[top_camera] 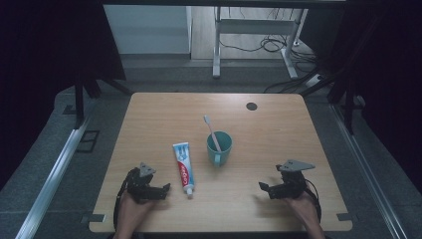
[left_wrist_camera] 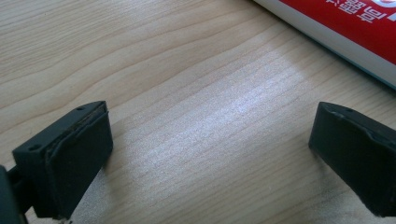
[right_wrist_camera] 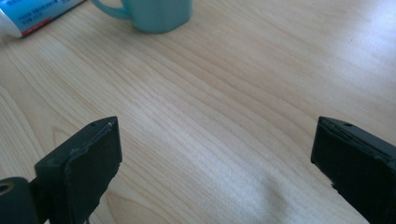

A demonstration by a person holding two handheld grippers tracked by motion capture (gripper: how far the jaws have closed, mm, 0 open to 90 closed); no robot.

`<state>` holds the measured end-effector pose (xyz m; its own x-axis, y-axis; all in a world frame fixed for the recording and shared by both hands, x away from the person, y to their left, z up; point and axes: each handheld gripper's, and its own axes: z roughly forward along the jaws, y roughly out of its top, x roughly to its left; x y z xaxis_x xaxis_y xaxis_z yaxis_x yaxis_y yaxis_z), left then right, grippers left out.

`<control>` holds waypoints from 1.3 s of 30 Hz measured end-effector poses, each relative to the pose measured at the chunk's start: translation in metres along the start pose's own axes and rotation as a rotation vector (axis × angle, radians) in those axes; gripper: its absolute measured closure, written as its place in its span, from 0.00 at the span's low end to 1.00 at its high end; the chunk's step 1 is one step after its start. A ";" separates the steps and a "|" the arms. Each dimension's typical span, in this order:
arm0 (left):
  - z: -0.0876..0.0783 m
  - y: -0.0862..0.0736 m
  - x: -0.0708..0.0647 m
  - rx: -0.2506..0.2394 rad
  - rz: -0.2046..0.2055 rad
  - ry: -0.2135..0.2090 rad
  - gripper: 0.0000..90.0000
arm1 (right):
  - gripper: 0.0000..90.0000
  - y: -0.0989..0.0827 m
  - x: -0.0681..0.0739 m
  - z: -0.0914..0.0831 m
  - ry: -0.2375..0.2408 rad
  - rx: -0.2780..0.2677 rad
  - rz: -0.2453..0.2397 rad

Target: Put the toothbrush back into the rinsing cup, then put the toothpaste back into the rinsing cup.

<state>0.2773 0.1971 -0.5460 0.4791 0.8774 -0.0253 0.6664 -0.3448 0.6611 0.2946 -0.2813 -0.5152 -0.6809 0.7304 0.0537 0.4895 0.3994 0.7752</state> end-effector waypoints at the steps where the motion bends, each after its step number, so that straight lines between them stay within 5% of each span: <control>1: 0.000 0.000 0.000 0.000 0.000 0.000 0.00 | 0.02 -0.002 0.000 0.001 0.002 0.003 0.002; 24: -0.001 0.000 0.000 -0.005 -0.002 -0.003 0.01 | 0.05 -0.021 -0.001 0.010 -0.026 0.076 0.001; 32: -0.007 0.005 -0.002 -0.024 0.007 -0.014 0.18 | 0.07 -0.024 -0.001 0.014 -0.021 0.076 0.006; 39: -0.018 0.009 -0.003 -0.079 0.002 -0.056 0.45 | 0.09 -0.024 -0.002 0.013 -0.036 0.079 -0.006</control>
<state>0.2723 0.1973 -0.5265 0.5128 0.8561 -0.0644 0.6195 -0.3171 0.7181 0.2913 -0.2855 -0.5422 -0.6648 0.7466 0.0251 0.5277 0.4456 0.7232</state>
